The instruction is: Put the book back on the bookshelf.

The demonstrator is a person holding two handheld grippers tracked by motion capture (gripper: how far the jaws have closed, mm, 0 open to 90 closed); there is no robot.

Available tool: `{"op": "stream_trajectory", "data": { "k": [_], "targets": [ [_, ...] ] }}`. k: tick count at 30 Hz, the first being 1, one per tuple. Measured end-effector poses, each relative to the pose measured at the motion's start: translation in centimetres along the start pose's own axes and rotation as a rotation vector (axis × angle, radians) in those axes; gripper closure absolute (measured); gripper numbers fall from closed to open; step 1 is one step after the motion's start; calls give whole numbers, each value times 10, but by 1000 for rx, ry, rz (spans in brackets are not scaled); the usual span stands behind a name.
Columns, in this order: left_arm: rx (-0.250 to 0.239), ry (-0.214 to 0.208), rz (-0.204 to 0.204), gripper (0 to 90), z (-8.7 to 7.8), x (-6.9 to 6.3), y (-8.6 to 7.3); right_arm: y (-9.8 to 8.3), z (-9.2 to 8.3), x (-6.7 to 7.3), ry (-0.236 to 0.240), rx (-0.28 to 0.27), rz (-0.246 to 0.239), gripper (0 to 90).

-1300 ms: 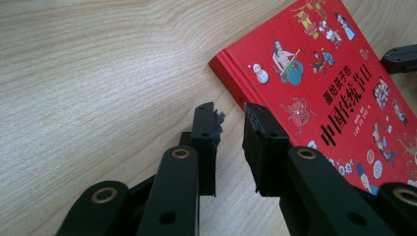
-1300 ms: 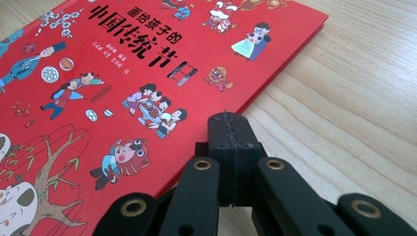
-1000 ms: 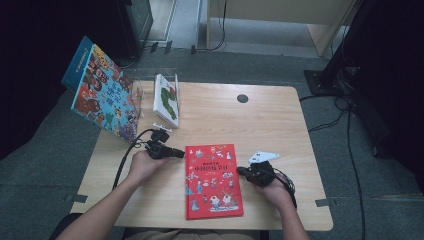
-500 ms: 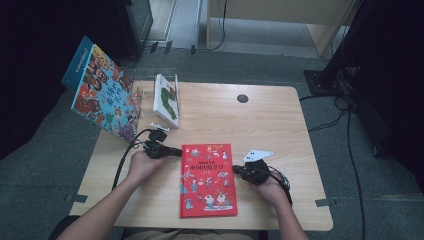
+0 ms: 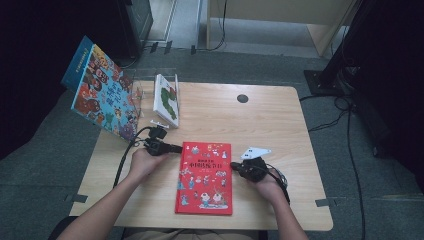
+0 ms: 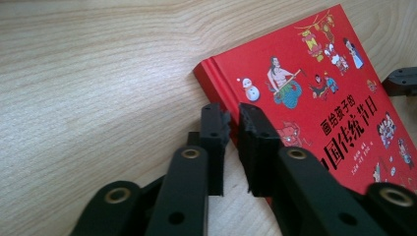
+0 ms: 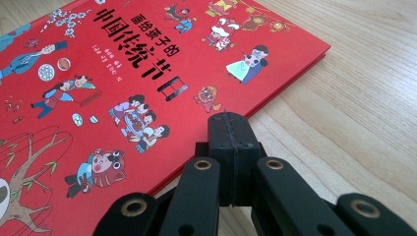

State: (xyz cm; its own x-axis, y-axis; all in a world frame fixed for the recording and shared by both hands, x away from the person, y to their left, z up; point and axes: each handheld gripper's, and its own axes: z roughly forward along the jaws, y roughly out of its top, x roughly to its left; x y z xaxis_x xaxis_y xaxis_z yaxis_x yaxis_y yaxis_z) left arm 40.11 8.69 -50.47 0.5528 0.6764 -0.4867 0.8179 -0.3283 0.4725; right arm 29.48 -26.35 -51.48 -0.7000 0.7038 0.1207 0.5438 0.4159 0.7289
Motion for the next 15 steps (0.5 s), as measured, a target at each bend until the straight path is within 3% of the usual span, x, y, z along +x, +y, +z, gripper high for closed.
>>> {"op": "stream_trajectory", "data": {
  "k": [6, 10, 15],
  "targets": [
    [11, 40, 39, 811, -4, -7, -4, -2, -1, -1, 3, 15, -8, 900],
    [4, 25, 31, 822, -13, -10, -11, -2, -7, 1, 11, 1, 1, 900],
    [10, 18, 32, 822, -19, -17, -22, -1, -9, 8, 34, -3, -23, 900]
  ]
}}
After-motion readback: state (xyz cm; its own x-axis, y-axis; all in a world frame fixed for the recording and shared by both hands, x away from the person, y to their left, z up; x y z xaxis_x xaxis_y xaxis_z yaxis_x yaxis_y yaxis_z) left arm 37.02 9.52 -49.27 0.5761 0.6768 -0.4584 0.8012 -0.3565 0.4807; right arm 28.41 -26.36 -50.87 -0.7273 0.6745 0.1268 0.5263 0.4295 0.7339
